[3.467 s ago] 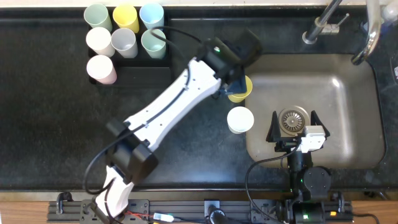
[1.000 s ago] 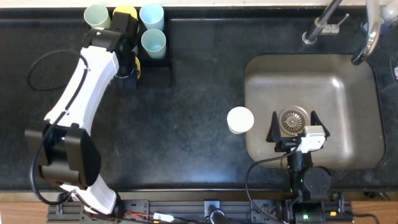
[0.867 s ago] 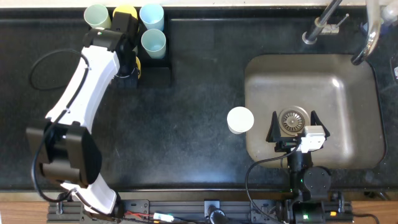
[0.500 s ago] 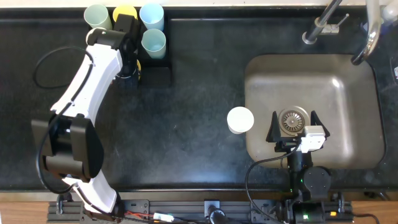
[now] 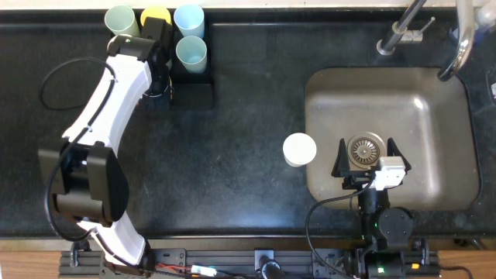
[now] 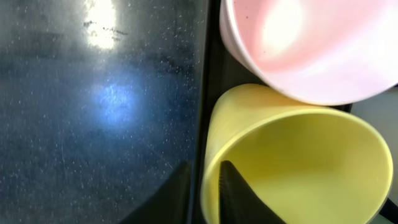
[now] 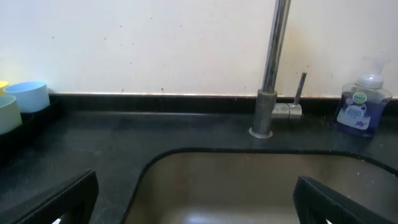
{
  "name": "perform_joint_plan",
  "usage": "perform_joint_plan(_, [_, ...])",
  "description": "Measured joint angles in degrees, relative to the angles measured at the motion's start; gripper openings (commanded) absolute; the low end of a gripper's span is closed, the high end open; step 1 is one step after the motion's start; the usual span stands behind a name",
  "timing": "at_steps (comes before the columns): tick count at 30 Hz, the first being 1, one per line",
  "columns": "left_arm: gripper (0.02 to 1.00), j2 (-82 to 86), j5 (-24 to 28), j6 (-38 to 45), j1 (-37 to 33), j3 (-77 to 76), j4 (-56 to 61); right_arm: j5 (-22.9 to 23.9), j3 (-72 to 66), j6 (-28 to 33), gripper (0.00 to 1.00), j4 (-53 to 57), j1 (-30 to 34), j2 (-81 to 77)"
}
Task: Store Cups
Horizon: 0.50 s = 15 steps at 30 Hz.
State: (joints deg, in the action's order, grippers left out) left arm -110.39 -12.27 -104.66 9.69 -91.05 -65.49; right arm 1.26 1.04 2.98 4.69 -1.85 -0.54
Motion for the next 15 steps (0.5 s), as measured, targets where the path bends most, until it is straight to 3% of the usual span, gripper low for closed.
perform_joint_plan(5, [0.531, 2.1, -1.2, -0.1, 0.0, 3.3, 1.9, 0.0, 0.0, 0.0, 0.998, 0.1, 0.0, 0.0])
perform_joint_plan(10, [0.691, 15.6, -4.3, 2.7, 0.0, 14.7, 14.6, 0.0, 0.0, 0.0, 0.998, 0.1, 0.0, 0.0])
perform_joint_plan(12, [0.763, 23.8, -6.0, 7.7, 0.0, 19.4, 23.1, 0.0, 0.0, 0.0, 1.0, 0.1, 0.0, 0.0])
perform_joint_plan(15, [0.805, 37.6, -8.2, 22.2, 0.0, 26.8, 40.4, 0.0, 0.0, 0.0, 0.998, 0.1, 0.0, 0.0])
